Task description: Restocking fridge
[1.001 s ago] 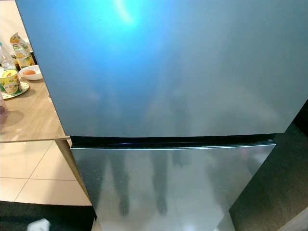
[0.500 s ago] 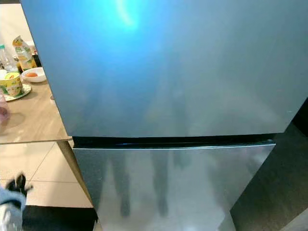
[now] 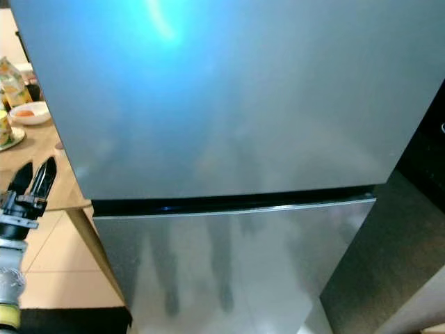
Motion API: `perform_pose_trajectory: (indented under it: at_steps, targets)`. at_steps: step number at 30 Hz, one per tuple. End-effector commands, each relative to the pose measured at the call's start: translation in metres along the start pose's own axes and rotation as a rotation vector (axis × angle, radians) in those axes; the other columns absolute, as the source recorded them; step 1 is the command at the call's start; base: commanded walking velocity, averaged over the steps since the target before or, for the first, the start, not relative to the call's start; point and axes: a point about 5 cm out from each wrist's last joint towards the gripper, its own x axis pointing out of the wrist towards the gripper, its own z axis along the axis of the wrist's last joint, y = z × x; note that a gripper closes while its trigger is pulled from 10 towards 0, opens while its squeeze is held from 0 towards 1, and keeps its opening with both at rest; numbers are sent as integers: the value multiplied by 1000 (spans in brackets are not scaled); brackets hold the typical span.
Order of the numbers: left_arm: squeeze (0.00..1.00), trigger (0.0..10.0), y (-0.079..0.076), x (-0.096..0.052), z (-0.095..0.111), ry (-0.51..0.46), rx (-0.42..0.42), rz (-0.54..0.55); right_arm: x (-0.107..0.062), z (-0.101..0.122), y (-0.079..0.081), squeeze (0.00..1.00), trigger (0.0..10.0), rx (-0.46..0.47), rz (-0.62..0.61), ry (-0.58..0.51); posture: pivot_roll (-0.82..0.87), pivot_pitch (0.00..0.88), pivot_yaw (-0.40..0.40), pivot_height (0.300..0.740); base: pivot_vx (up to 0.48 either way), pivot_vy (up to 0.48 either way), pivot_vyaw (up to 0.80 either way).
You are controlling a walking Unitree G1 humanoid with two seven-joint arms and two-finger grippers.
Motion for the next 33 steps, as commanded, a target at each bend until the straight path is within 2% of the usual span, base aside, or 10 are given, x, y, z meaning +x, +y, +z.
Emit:
perform_pose_trajectory:
  at_steps: [1,9,13,15,16,24,27,28,29,33]
  targets:
    - [1000,10000,-5,2,7,9,-5,-68,0,1,0,0,10000,3,4,-5,-77,0,-19,740,0,0,0]
    - [1000,10000,-49,0,38,179,36,-445,0,2,-1,0,10000,5,3,-8,-78,0,-18,740,0,0,0]
    - [1000,10000,-59,0,47,192,51,-508,0,1,-1,0,10000,5,3,-6,-78,0,-18,740,0,0,0]
    - [914,10000,-66,-1,50,199,54,-552,0,1,-1,0,10000,6,4,-6,-78,0,-18,740,0,0,0]
    - [0,10000,-72,-1,52,218,58,-581,0,1,-1,0,10000,6,5,-5,-78,0,-18,740,0,0,0]
    - [0,10000,-95,-4,43,350,40,-712,-1,1,-1,0,10000,5,5,-3,-74,0,-20,740,0,0,0]
    - [0,10000,-99,-3,10,597,119,-702,-1,0,-2,0,10000,3,3,-1,-73,0,-22,740,0,0,0]
    - [0,10000,-99,-3,10,597,119,-702,-1,0,-2,0,10000,3,3,-1,-73,0,-22,740,0,0,0]
    - [0,10000,-99,-4,-7,729,223,-701,-1,0,-2,0,10000,-2,2,4,-73,0,-22,740,0,0,0]
    - [0,10000,-105,6,-13,788,290,-700,0,0,-1,0,10000,6,1,1,-79,0,-19,740,0,0,0]
